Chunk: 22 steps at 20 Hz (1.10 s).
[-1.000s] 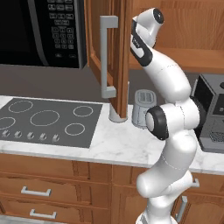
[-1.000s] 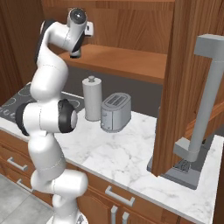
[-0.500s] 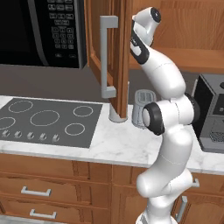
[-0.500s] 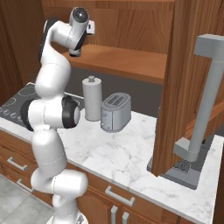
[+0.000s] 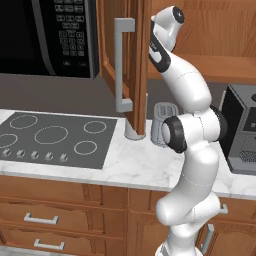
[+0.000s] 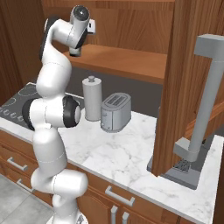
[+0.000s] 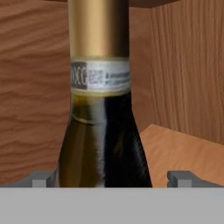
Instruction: Get the candle and the wine from the cabinet and move them to the dining counter.
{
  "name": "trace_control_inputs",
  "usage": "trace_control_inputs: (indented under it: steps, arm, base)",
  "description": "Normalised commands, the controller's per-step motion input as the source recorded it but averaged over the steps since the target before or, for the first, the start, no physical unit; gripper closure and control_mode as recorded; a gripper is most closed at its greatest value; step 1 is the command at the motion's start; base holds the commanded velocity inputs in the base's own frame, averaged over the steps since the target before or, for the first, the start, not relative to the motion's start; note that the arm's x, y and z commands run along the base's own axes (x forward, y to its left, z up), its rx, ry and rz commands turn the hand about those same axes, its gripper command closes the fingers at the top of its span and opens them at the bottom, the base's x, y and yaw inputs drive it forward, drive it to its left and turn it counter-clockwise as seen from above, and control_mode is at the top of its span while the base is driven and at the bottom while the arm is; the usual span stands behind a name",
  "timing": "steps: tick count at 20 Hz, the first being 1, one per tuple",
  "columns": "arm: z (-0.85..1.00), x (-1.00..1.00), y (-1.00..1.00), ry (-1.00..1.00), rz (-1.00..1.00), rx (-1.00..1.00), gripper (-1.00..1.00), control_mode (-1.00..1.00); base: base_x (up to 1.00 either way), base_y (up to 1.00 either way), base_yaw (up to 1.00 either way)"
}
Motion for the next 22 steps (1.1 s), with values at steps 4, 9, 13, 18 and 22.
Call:
trace_control_inputs:
  steps: [4,9,13,18,22]
  arm:
    - [0.00,0.00,0.00,0.00,0.00,0.00,-1.00,-1.00]
    - [0.00,0.00,0.00,0.00,0.00,0.00,1.00,-1.00]
    - [0.00,0.00,0.00,0.00,0.00,0.00,1.00,-1.00]
    - [0.00,0.00,0.00,0.00,0.00,0.00,1.00,-1.00]
    - [0.00,0.00,0.00,0.00,0.00,0.00,1.00,-1.00]
  base:
    - [0.00,0.00,0.00]
    - [0.00,0.00,0.00]
    - [0.00,0.00,0.00]
    - [0.00,0.00,0.00]
    - [0.00,0.00,0.00]
